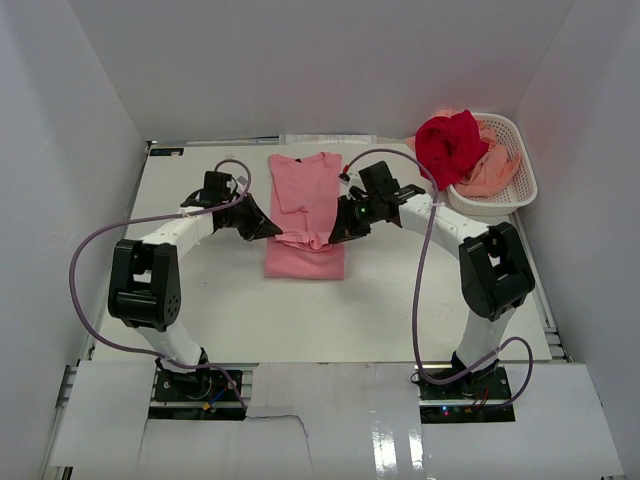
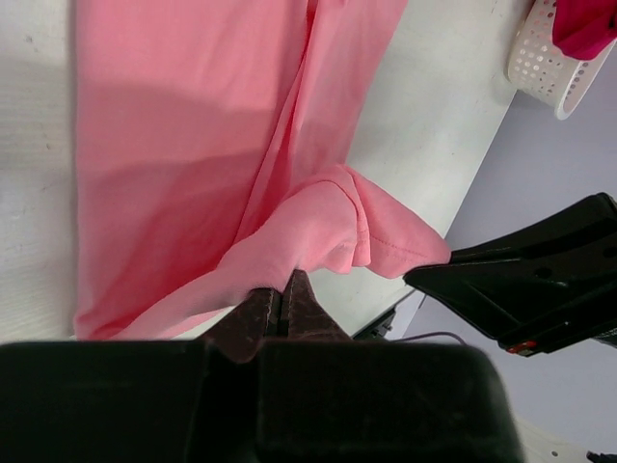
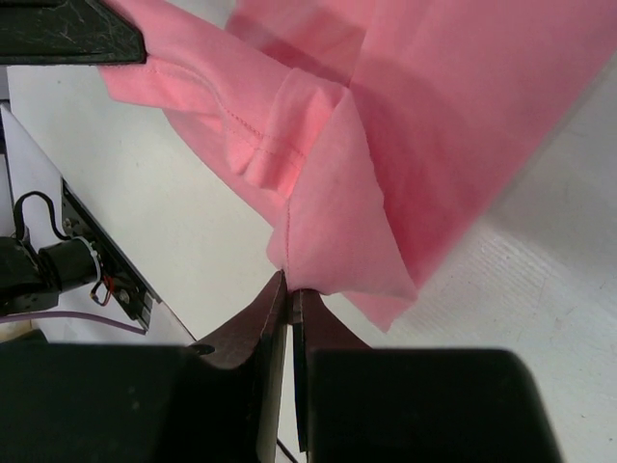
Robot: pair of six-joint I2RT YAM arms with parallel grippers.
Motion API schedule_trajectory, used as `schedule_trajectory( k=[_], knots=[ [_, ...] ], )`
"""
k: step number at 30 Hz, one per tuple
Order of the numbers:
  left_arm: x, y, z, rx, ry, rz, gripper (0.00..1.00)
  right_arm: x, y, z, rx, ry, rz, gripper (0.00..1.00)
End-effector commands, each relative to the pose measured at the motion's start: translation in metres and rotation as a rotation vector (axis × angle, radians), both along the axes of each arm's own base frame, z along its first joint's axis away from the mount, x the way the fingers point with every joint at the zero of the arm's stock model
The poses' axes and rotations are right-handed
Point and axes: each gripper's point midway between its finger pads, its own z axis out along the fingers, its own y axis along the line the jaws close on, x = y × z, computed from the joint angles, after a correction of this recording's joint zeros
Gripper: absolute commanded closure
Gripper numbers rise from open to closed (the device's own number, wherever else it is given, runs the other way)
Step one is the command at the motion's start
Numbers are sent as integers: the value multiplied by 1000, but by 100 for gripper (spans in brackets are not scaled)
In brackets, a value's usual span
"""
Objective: Fold and stack the t-shirts
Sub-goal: Fold the folded rectangular tshirt in 1/3 of the way
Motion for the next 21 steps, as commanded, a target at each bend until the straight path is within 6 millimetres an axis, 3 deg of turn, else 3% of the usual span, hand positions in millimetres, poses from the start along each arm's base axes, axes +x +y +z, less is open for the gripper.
schedule_trajectory(
  k=[1, 8, 21],
  knots=[
    [22, 4, 17, -5, -72, 18, 100, 18, 6, 21, 25, -57, 16, 92],
    [35, 10, 23, -5, -89, 39, 100, 35, 4, 28, 23, -73, 8, 92],
    [52, 11, 13, -7, -84, 35, 100, 49, 6, 11, 13, -47, 13, 92]
  ],
)
